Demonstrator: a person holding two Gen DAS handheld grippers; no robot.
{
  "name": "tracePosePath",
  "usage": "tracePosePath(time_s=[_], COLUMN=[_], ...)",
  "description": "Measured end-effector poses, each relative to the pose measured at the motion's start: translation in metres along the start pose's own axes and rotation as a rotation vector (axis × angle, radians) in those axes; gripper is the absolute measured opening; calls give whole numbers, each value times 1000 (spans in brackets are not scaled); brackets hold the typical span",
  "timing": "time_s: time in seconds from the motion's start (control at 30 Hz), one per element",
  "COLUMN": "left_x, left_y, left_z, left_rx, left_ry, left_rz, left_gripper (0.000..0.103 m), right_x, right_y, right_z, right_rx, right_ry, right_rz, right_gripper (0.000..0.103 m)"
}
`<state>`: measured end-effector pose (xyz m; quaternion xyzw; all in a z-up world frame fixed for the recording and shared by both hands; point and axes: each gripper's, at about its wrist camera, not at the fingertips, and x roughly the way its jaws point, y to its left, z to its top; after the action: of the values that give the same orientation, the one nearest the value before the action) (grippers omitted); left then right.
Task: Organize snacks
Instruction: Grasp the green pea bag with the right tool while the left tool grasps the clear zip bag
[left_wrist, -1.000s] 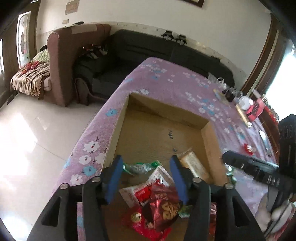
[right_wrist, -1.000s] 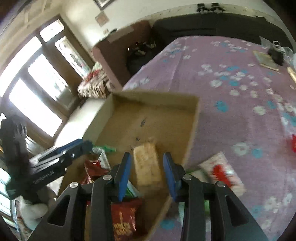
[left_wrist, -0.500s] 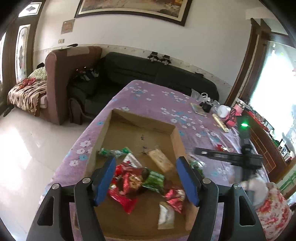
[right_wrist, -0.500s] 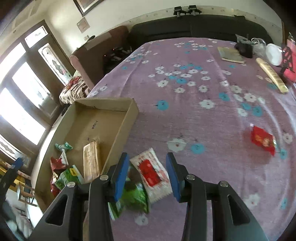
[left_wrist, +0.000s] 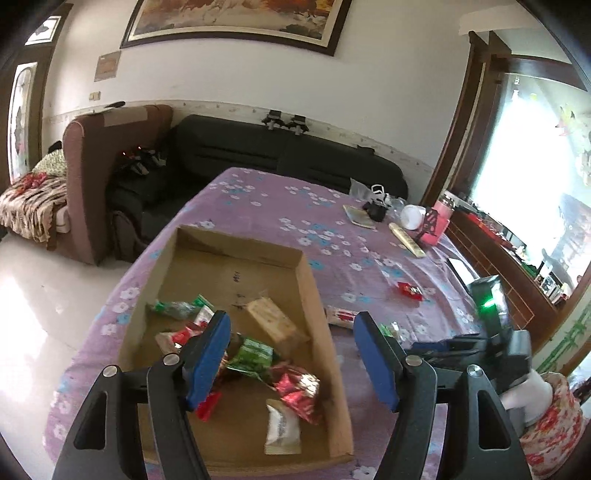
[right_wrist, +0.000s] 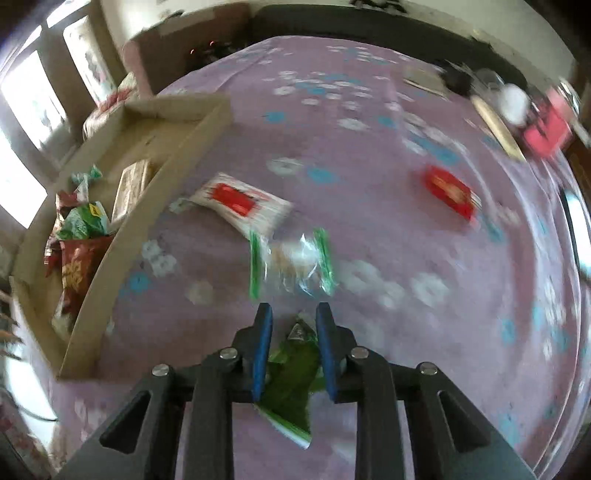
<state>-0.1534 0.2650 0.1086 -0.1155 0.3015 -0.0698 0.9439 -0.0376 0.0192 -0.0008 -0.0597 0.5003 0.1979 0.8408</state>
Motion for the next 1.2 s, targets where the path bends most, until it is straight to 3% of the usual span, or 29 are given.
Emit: tracePosePath(time_s=[0.03,0.13,0.17,0.37,0.5,0.57,0.6,0.63,0.77,0.93,1.0,1.03,1.07,1.13,1.2], left_x=[3,7,6,15,44,70,85,100,152,195,208,211,213,211,206], left_y=[-1,-8,-12,-31,-54,-71,-78,-86,-123,-165,-170,-173,-176,-179,-182], left_z=[-1,-4,-5,0,10,16,18,19,8,-16,-26,-31,-36,-38,-41], left_rx=[-6,-13,-1,42,90,124,131,142,207,412,449,470,490,486,504], left_ry=[9,25,25,59,129,193,226,262,376,423,457,467,473,478,469], left_rz=[-8,-22,-23,-27,-66,-88,-91,-101,-155,-102,-96,-86,-74,-89,-84], left_gripper=[73,73,73,77,78,78,78,78,78,78,78,76,64,57,53], right_x=[-9,-17,-17,5,1,-5,-11,-15,-18,-35,-45,-50,-55,-59,-59], right_y=[-7,-10,-9,-1,-4,-6,-11,-16,-47,-91,-104,-107,-111,-113,-113], right_z=[0,2,3,-4,-25,-33,-37,-39,-53,-64,-69,-72,-75,-79,-84], right_rx=[1,-14,-19,-47,-55,-59,-48,-38,-4,85,120,128,135,139,143], right_ry=[-32,-87,-96,-51,-56,-62,-75,-77,-70,-115,-139,-152,-169,-176,-160], right_rz=[16,7,0,-3,4,-1,12,18,-41,33,75,80,91,118,160], right_gripper=[25,48,51,51,51,30,30,22,12,10,17,26,38,50,51])
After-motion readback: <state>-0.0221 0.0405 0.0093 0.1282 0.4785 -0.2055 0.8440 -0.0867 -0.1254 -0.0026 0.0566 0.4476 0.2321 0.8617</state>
